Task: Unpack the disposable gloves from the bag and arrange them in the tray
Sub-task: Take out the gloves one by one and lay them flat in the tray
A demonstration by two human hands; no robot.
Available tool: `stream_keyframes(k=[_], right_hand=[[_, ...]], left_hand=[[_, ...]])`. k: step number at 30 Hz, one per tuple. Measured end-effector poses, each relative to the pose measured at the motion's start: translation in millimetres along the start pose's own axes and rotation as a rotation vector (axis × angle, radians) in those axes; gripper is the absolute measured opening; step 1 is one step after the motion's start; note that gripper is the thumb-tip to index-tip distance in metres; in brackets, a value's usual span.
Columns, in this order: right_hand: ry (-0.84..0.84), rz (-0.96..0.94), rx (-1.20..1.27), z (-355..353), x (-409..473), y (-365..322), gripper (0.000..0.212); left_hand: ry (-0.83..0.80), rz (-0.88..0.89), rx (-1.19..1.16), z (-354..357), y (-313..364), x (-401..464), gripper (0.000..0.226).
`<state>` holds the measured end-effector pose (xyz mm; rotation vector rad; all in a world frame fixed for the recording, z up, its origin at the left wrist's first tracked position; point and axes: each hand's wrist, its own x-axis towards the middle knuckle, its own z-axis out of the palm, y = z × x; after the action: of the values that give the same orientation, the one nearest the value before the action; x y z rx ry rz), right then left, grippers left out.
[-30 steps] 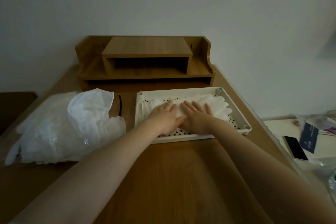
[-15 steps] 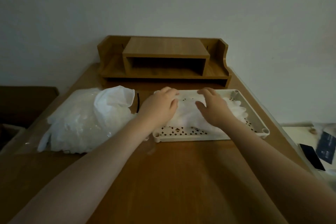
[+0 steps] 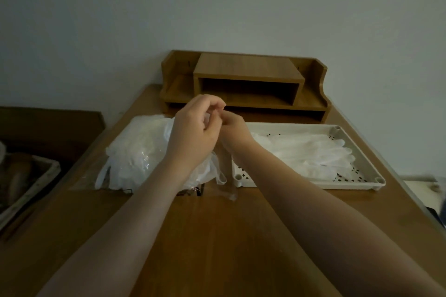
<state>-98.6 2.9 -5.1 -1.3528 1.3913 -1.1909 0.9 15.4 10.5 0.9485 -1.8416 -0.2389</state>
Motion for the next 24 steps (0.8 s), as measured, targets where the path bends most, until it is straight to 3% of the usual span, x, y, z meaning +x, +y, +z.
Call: stream_keyframes(k=[4, 9, 13, 17, 20, 22, 24], right_hand=[[0.089, 0.015, 0.267, -34, 1, -2, 0.007], [0.038, -0.077, 0.484, -73, -4, -6, 0.033], [-0.184, -0.259, 0.541, -102, -13, -21, 0.025], [-0.422, -0.241, 0.829, -124, -17, -33, 0.023], [-0.517, -0.213, 0.806, -135, -20, -37, 0.027], [-0.438, -0.21, 0.641, -144, -24, -35, 0.028], [-0.348, -0.193, 0.478, -152, -28, -29, 0.026]], left_hand=[[0.026, -0.065, 0.03, -5, -15, 4, 0.025], [-0.161, -0.255, -0.096, 11, -7, 9, 0.031], [-0.324, -0.345, -0.325, 24, 11, 17, 0.039], [-0.55, -0.429, -0.714, 27, 31, 30, 0.044], [-0.637, -0.408, -0.755, 31, 46, 36, 0.057], [-0.61, -0.423, -0.789, 35, 52, 40, 0.061], [-0.58, -0.426, -0.824, 39, 53, 41, 0.033]])
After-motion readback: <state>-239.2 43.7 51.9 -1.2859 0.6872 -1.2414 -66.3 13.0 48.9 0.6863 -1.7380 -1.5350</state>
